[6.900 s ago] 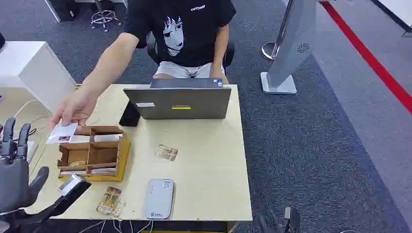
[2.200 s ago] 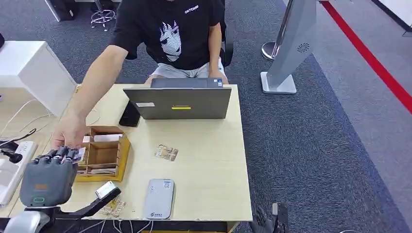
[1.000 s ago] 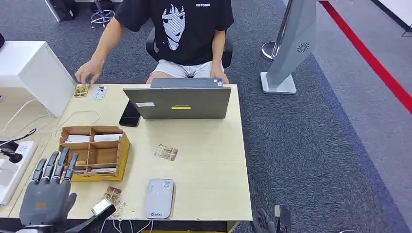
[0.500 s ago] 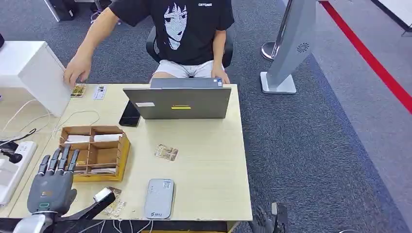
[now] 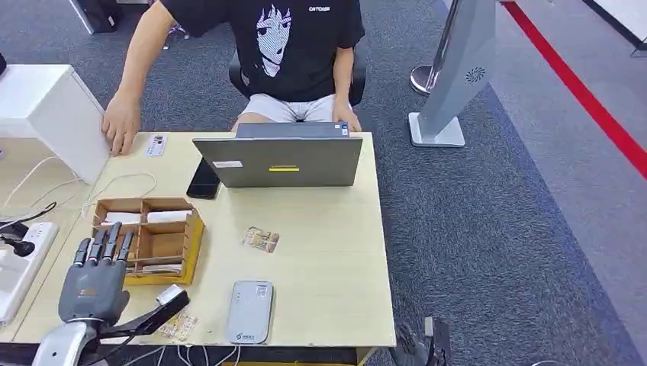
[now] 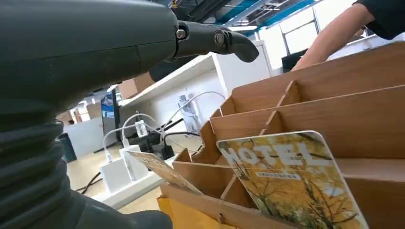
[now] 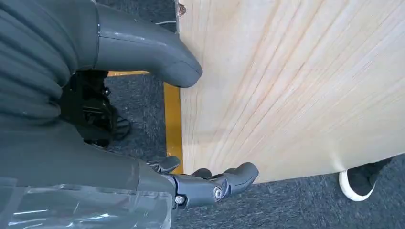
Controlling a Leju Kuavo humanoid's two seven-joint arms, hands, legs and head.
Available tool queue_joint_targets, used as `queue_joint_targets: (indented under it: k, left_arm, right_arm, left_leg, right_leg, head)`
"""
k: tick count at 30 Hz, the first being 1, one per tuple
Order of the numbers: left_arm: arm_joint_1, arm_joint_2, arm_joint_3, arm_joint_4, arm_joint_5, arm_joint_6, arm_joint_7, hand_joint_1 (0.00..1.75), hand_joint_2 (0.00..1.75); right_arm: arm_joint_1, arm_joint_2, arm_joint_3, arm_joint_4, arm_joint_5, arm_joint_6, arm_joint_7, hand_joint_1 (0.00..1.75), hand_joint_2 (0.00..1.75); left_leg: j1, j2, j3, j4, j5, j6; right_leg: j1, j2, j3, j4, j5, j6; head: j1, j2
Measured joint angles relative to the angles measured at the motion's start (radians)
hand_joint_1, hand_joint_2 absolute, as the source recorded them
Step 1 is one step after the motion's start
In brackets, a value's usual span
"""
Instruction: Pass the card to the sensor for recognition and then transmit it.
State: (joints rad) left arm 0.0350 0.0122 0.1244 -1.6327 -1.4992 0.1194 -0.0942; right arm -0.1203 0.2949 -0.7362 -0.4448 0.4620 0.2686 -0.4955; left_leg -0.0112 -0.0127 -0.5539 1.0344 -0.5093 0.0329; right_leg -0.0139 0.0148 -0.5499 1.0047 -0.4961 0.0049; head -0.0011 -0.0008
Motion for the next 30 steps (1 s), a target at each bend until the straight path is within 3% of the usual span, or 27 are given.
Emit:
queue_joint_targets:
  k: [23,24,30]
  left_arm:
    - [-0.011,-0.004,-0.102,0.044,-0.015,0.015,-0.003,0.00,1.75]
    - [-0.011,-0.004,-0.105,0.044,-0.014,0.015,-0.003,1.75,1.75]
    - [-0.011,-0.004,-0.110,0.045,0.002,0.015,0.001,1.75,1.75]
  right_arm:
    - [0.000,0.000,0.025,0.008,-0.024,-0.004,0.000,0.00,1.75]
    - [0.001,0.000,0.026,0.009,-0.025,-0.004,0.000,0.00,1.75]
    - [0.001,0.000,0.033,0.009,-0.031,-0.006,-0.001,0.00,1.75]
  left_leg:
    - [0.000,0.001,0.000,0.000,0.000,0.000]
    - [0.000,0.001,0.000,0.000,0.000,0.000]
    - [0.000,0.001,0.000,0.000,0.000,0.000]
  right_leg:
    - [0.000,0.002,-0.001,0.000,0.000,0.000]
    - [0.000,0.002,-0.001,0.000,0.000,0.000]
    - [0.000,0.002,-0.001,0.000,0.000,-0.001]
  head:
    - [0.000,0.000]
    - [0.000,0.000]
    - [0.000,0.000]
